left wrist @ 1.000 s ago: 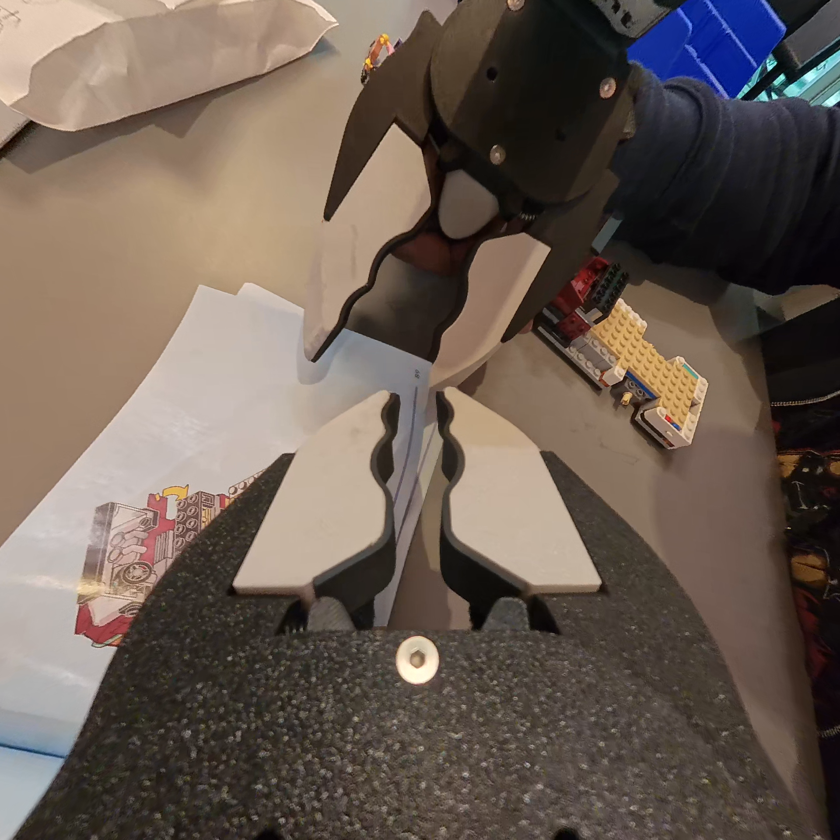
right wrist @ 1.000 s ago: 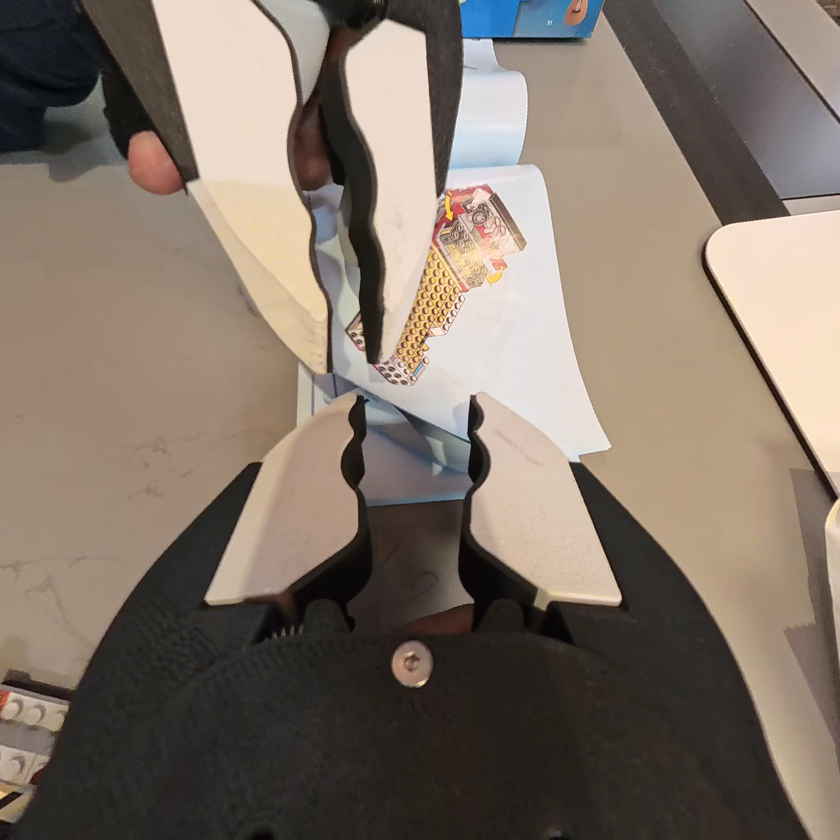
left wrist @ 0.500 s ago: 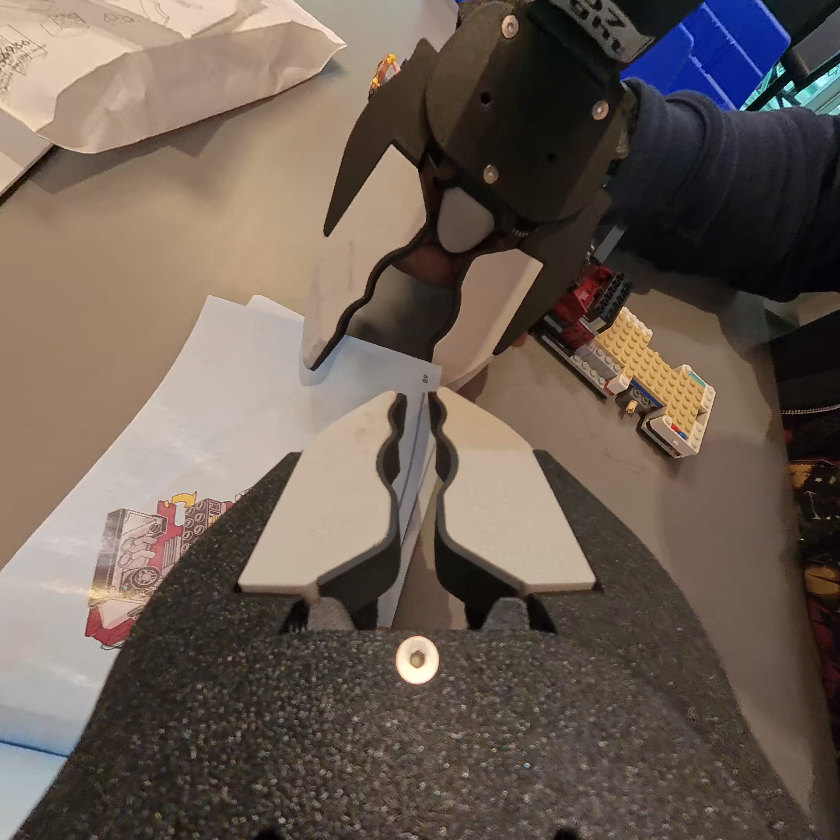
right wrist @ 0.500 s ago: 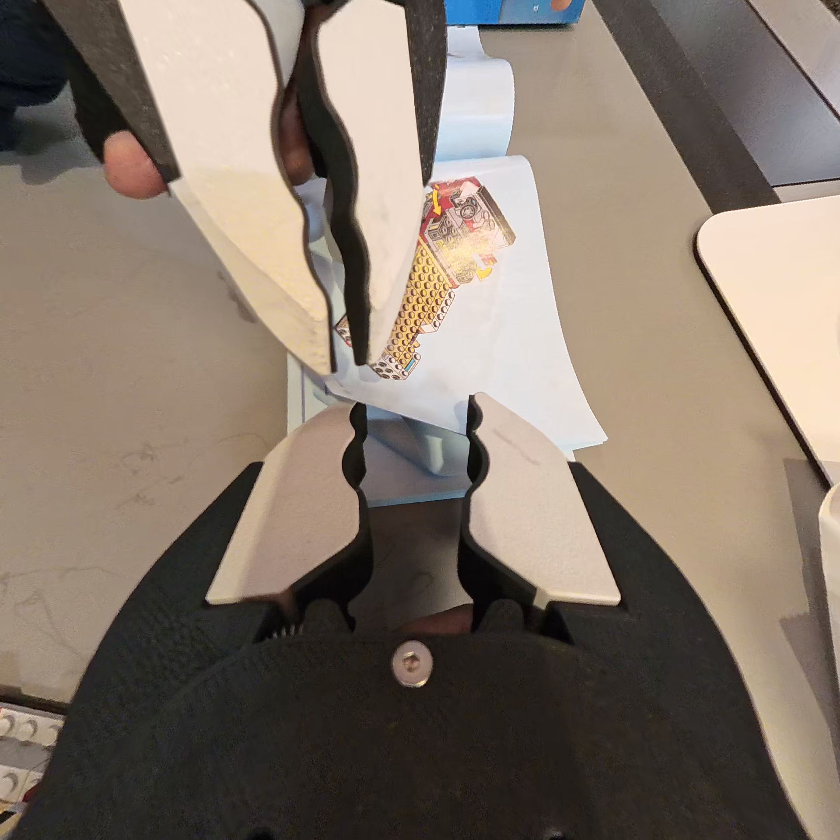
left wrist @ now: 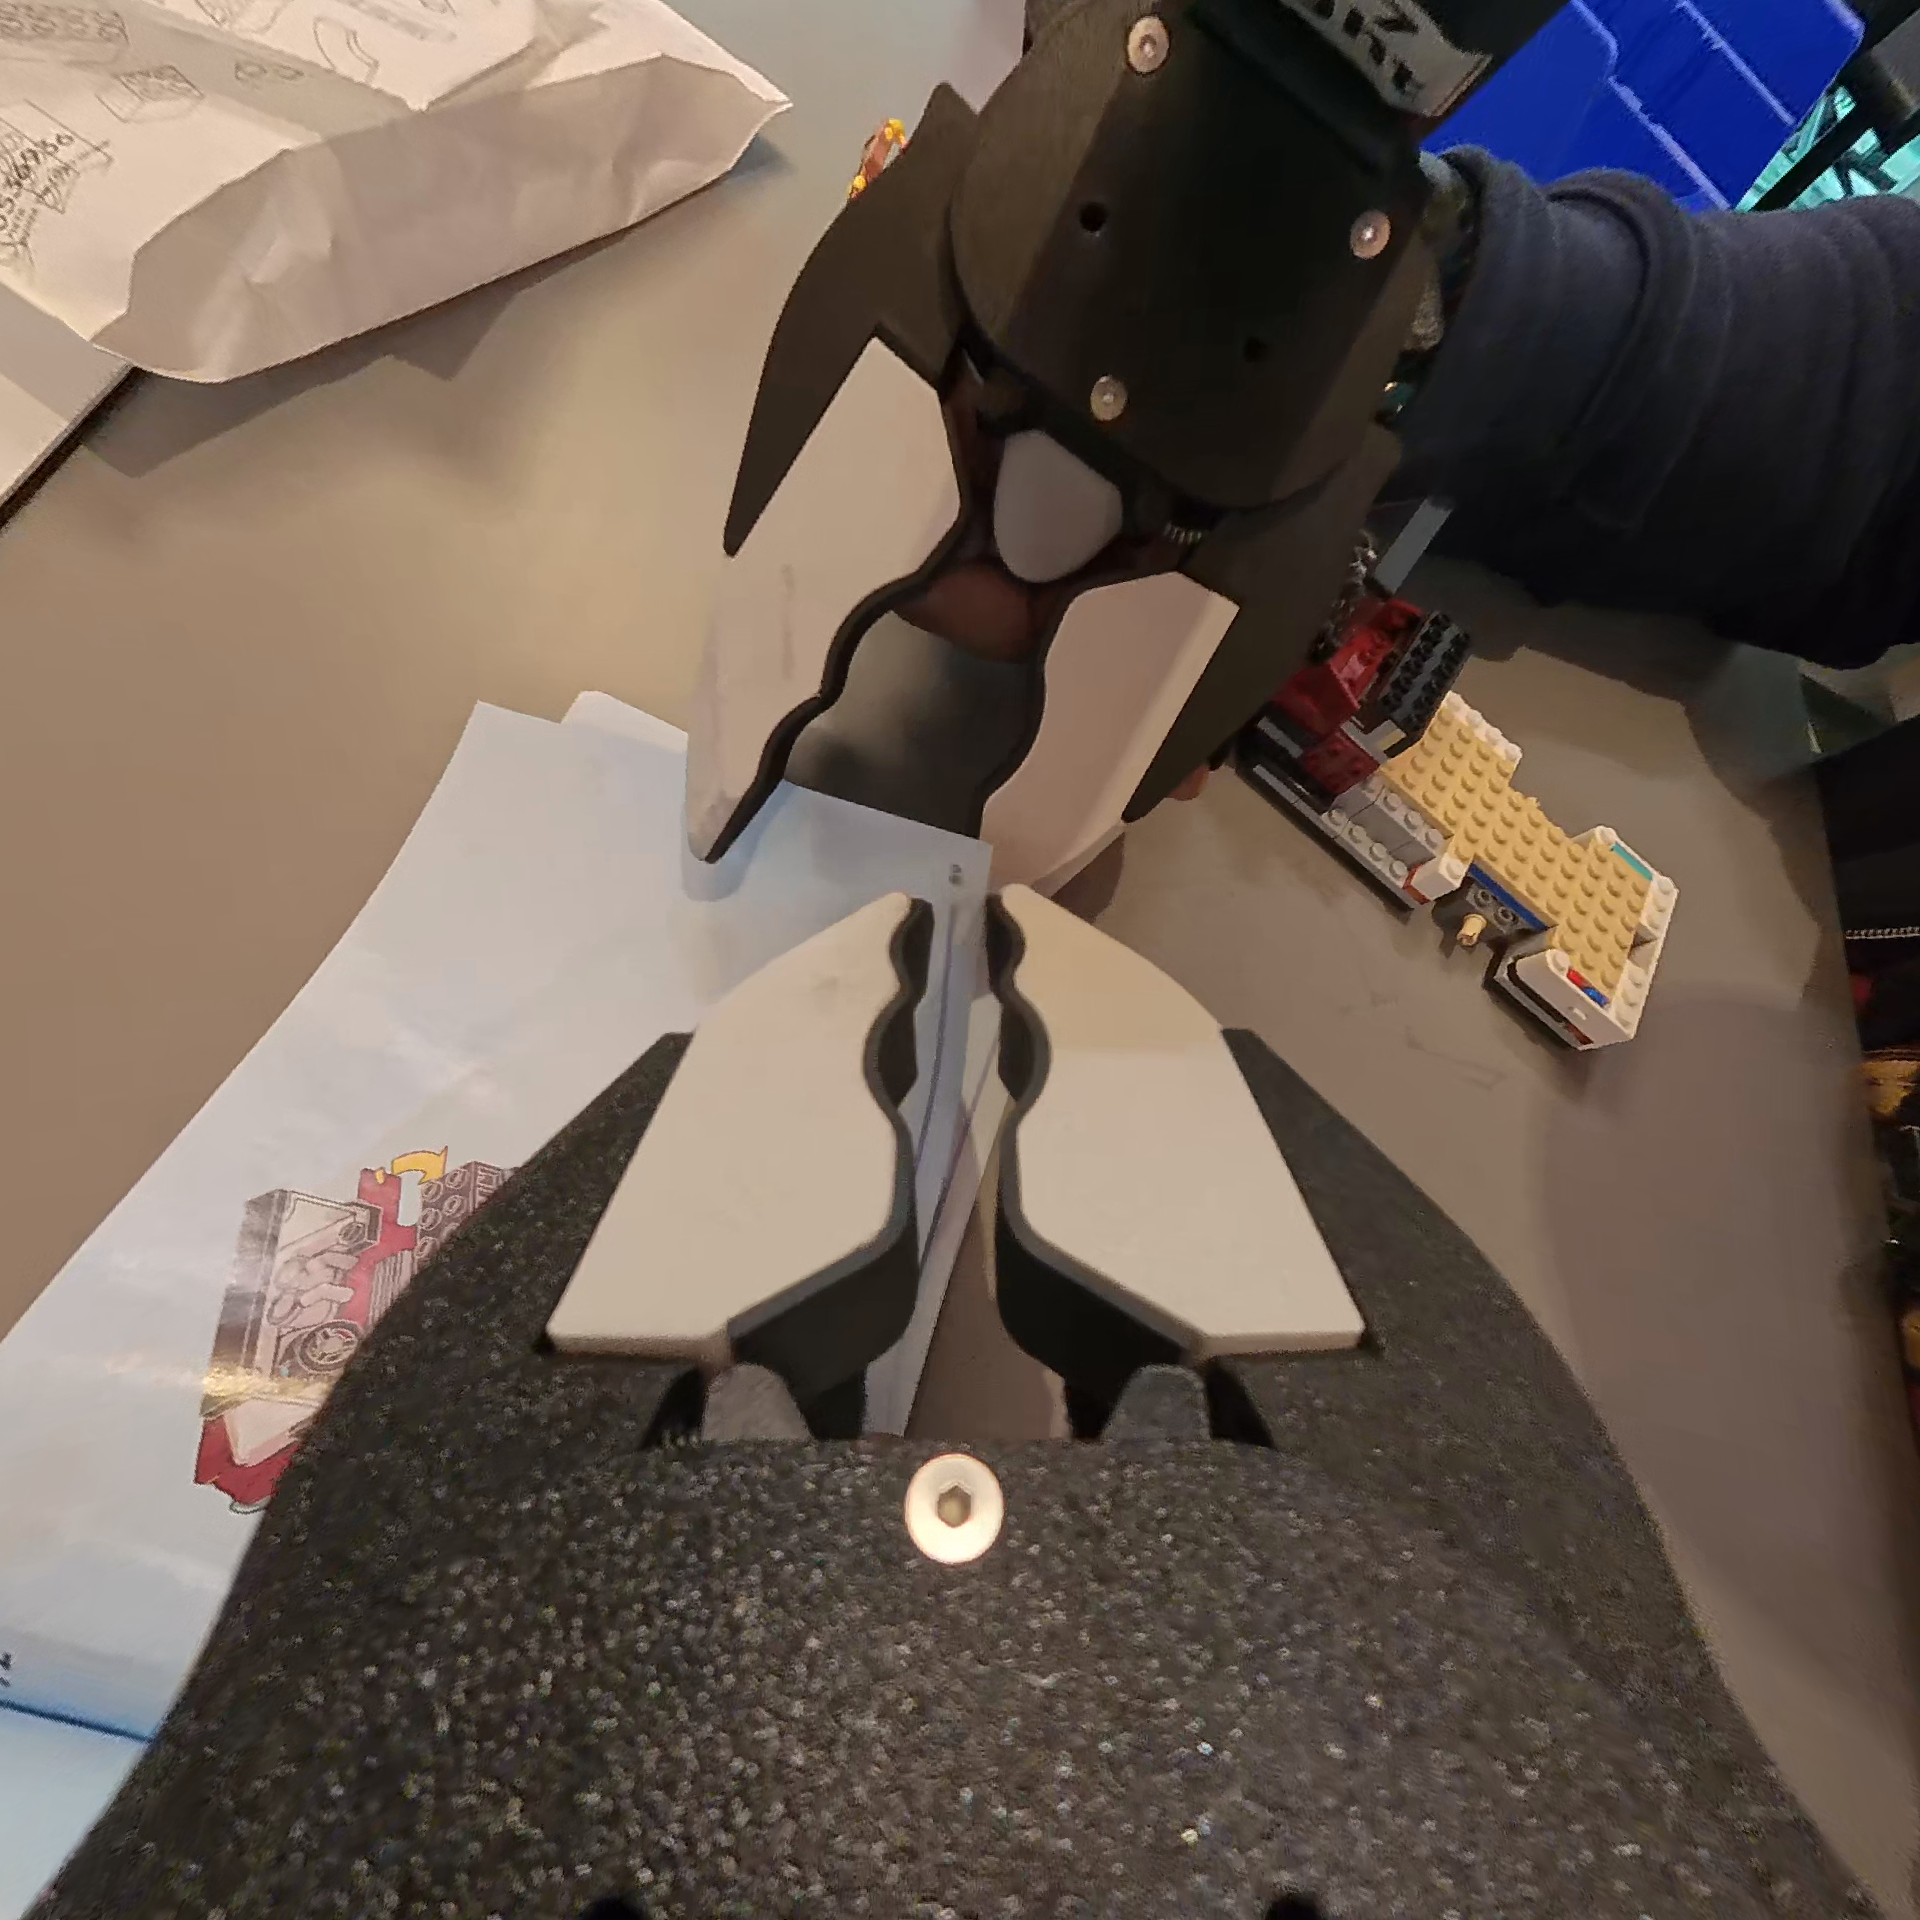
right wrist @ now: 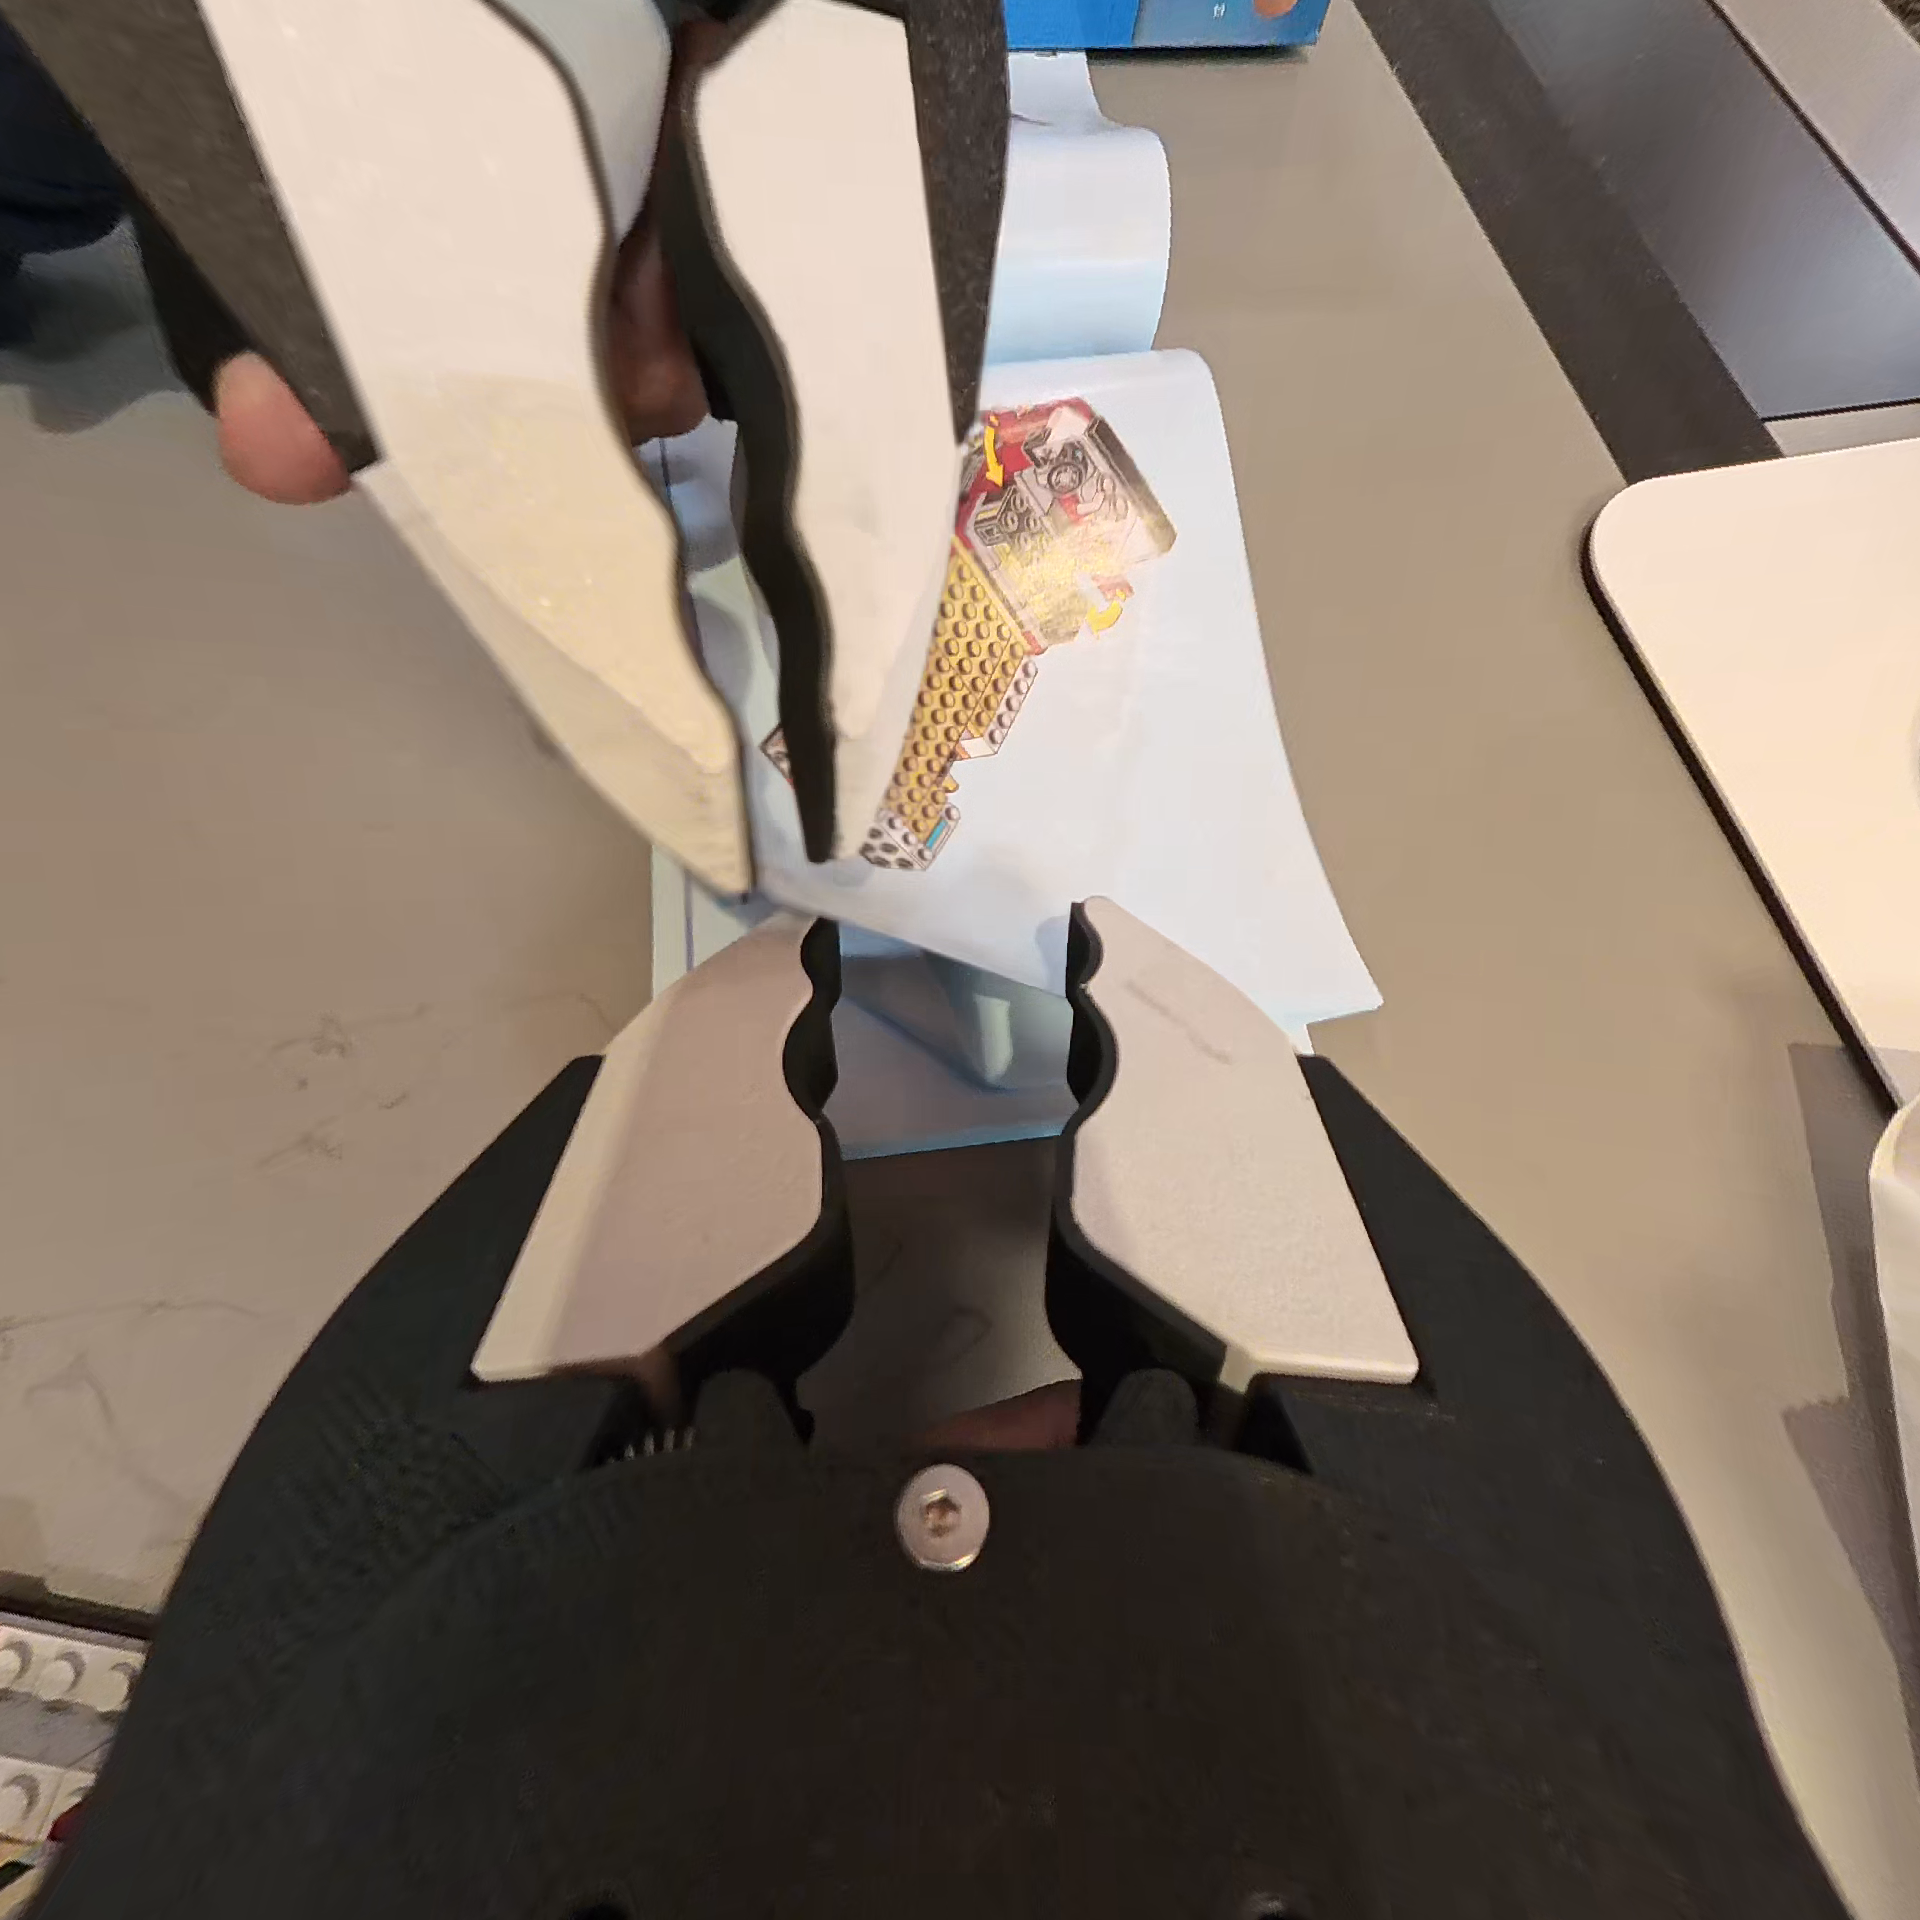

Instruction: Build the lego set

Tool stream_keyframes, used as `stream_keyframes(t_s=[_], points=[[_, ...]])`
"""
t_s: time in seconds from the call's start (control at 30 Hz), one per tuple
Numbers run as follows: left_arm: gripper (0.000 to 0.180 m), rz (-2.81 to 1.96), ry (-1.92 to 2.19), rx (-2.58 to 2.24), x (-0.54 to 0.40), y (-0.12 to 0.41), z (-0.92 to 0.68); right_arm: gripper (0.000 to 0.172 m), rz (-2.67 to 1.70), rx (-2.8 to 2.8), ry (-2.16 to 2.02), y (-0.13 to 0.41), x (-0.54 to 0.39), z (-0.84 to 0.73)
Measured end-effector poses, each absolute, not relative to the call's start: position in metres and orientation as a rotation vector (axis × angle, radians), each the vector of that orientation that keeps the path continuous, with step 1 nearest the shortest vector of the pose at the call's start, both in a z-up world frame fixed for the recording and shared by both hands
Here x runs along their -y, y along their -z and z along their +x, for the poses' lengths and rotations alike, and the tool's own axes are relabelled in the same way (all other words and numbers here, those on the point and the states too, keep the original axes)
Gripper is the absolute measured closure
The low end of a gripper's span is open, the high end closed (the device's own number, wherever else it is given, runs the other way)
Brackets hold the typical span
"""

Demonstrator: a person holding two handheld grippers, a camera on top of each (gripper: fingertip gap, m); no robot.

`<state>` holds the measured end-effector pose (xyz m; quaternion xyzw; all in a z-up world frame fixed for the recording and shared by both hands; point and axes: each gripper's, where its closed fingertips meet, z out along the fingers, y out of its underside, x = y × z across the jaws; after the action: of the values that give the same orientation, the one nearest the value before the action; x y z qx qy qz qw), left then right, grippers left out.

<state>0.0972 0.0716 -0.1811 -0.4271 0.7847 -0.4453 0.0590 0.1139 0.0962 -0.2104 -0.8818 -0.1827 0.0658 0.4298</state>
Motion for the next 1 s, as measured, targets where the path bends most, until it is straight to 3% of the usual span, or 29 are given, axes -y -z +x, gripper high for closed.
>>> stream_keyframes(t_s=[0.23,1.0], points=[[0.180,-1.322,1.379,-2.349,-0.075,0.180,0.099,0.130,-2.198,0.459,-0.180,0.210,-0.095,0.113],[0.180,-1.379,1.425,-2.321,-0.079,0.180,0.101,0.130,-2.037,0.261,-0.427,0.178,-0.096,0.120]])
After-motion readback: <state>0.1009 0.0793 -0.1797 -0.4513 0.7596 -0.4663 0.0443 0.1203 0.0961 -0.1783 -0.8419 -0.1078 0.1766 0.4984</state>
